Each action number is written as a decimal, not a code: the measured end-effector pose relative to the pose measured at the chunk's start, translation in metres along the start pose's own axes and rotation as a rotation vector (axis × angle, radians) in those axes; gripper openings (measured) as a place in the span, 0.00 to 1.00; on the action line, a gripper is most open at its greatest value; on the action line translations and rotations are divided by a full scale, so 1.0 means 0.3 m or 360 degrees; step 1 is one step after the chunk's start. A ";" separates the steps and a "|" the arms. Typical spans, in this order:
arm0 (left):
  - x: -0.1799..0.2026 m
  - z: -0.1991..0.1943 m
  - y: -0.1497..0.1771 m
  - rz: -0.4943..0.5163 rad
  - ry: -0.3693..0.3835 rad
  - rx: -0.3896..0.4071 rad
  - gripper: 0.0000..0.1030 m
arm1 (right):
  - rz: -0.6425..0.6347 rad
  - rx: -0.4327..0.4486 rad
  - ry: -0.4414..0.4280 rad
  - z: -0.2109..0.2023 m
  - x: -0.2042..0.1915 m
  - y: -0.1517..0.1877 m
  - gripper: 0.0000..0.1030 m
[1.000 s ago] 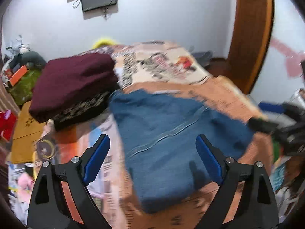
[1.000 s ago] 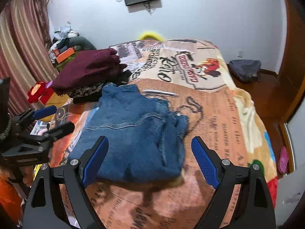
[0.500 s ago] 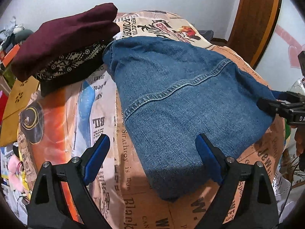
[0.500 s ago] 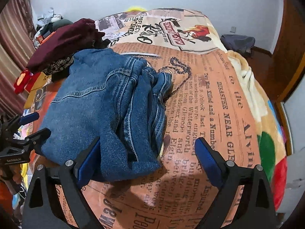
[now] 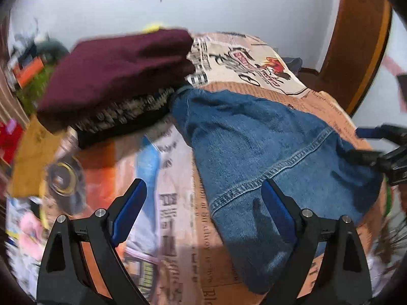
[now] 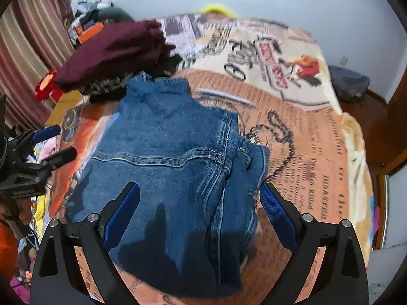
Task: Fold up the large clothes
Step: 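Grasp the folded denim bundle with both grippers from opposite sides, then lift the bundle with both grippers and place it on the maroon clothes stack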
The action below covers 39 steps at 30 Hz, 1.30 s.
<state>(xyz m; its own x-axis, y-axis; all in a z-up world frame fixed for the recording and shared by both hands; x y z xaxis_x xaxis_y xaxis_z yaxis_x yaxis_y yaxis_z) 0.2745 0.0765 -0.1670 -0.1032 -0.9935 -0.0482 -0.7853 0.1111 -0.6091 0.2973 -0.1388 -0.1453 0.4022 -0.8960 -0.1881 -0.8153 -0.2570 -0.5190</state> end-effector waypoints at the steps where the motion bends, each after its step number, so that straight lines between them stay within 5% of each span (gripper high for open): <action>1: -0.017 0.028 0.001 -0.0052 0.0079 -0.0043 0.89 | 0.0016 -0.0051 -0.0007 0.030 0.015 -0.009 0.91; 6: -0.040 0.161 0.037 -0.0227 0.0379 -0.0254 0.89 | 0.0218 -0.0243 -0.0028 0.130 0.140 -0.015 0.91; 8: -0.040 0.206 0.049 -0.0281 0.0473 -0.0296 0.89 | 0.0332 -0.0325 -0.0167 0.161 0.206 -0.005 0.92; 14: -0.077 0.322 0.044 -0.0511 0.0697 -0.0370 0.90 | 0.0345 -0.0355 -0.0304 0.181 0.235 -0.012 0.95; 28: -0.032 0.430 -0.023 -0.0547 0.0817 -0.0374 0.90 | 0.0471 -0.0490 -0.0492 0.298 0.221 -0.083 0.95; 35: -0.031 0.427 -0.024 -0.0693 0.0842 -0.0281 0.61 | 0.0600 -0.0489 -0.0547 0.271 0.226 -0.065 0.48; 39: -0.026 0.371 -0.001 -0.0718 0.0854 -0.0243 0.44 | 0.0627 -0.0438 -0.0528 0.226 0.212 -0.048 0.37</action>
<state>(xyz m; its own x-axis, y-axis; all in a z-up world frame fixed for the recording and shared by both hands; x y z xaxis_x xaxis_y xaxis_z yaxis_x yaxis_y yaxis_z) 0.3434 0.0816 -0.2545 -0.0035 -0.7984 0.6021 -0.8947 -0.2665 -0.3586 0.3629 -0.1675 -0.2062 0.1197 -0.7933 -0.5969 -0.9902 -0.0520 -0.1295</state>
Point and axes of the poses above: each gripper's, at about its wrist camera, not at the fingertips, and z roughly the way its jaws point, x to its right, y to its underside, the point moved 1 cm from there along z, roughly the way its jaws point, and after that the axes turned 9 degrees about z, right-handed, at the moved point
